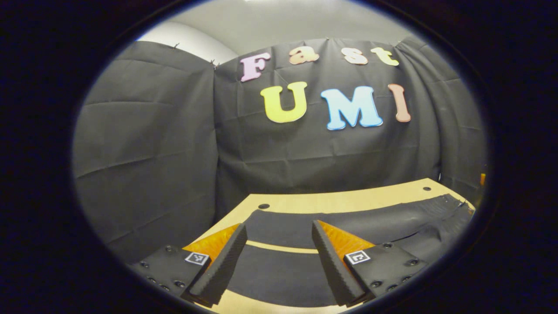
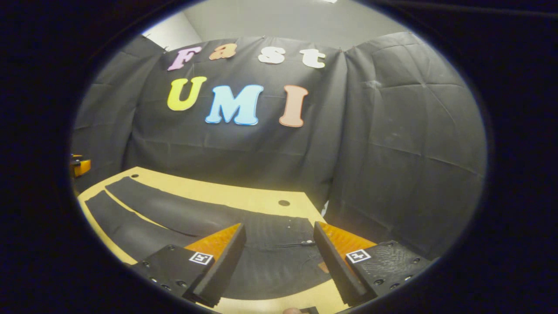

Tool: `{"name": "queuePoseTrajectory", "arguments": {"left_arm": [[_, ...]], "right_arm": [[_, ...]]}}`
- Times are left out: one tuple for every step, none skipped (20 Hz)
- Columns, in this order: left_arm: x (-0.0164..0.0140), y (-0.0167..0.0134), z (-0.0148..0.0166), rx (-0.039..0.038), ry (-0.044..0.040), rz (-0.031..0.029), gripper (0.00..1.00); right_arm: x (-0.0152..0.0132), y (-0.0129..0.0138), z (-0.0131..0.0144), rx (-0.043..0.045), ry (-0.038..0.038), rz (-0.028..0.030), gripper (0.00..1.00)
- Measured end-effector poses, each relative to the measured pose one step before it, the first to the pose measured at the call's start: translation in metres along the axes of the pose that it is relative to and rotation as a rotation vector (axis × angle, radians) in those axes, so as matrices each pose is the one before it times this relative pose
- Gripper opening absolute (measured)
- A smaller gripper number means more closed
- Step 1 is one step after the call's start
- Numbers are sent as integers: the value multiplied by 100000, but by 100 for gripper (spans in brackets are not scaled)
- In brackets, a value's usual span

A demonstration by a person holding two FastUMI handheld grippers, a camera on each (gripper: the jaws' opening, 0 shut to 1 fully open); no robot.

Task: Grasp the waist and the cuffs of the jeans and fold them to make the two legs overlap; first hold the waist and fold one-third of the jeans toward the cuffs, then hold the cuffs and fold the remaining one-third in the same direction to finish folding.

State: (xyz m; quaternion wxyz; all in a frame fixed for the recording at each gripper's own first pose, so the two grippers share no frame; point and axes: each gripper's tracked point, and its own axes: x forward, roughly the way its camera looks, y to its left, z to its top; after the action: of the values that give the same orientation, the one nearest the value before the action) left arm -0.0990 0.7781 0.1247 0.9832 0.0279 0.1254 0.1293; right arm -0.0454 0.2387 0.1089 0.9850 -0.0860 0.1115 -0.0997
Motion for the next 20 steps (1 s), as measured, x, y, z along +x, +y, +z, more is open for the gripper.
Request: {"name": "queuePoseTrajectory", "arguments": {"left_arm": [[412,754,-490,850,780,-247,98],[382,900,-594,1110,1801,357,98],[333,813,-912,-304,2689,-164,97],[272,749,-873,-1804,1951,-756,97],[365,841,-1031,-2431,2845,38,98],[392,908,-1247,-3184,3969,591,98],[625,839,-1455,-4173,4484,366,98],[477,771,-1224,-4727,4361,569,97],[360,889,-1259,-4394,4084,683,98],[245,871,-960,-3702,3694,930,98],[478,788,-1018,-3211,3879,954,98],[577,636,-1009,-3260,5434,1064,98],[517,670,-1060,-3699,5772,1181,98],[572,752,-916,-4040,5378,1367,98],[277,834,-781,-3920,4300,946,98],[300,647,-529,-3313,3923,800,98],[261,493,-577,-3092,3356,686,100],[-107,41,-198,-3638,2926,112,99],[-46,141,-269,-4066,3038,-20,100],[-89,249,-302,-4536,3082,-179,99]], "right_arm": [[-69,81,-272,-538,586,-947,94],[124,-31,-397,-1242,1304,-1291,94],[256,-21,-802,-586,3219,-824,94],[298,165,-721,1145,3137,-160,94],[98,76,-727,2678,3910,-228,94],[125,125,-801,4124,4262,-397,94],[84,8,-888,5592,4397,-984,94],[262,28,-817,6605,4387,-898,94],[325,284,-829,6331,4332,-1255,94],[360,25,-903,4707,4417,-766,95],[275,-138,-1198,4459,4299,-450,94],[161,-29,-801,4884,4443,92,95],[84,24,-575,5193,4087,-68,94],[125,-96,-699,5448,4921,-314,97],[-14,83,-628,4878,4446,-131,97],[-14,-81,-321,3344,2747,-657,98],[66,-44,-250,2255,1393,-45,95],[254,-297,-201,1456,1541,-292,95],[711,-274,-382,1639,2129,-195,95],[216,-98,-367,2407,2948,-251,95]]}}
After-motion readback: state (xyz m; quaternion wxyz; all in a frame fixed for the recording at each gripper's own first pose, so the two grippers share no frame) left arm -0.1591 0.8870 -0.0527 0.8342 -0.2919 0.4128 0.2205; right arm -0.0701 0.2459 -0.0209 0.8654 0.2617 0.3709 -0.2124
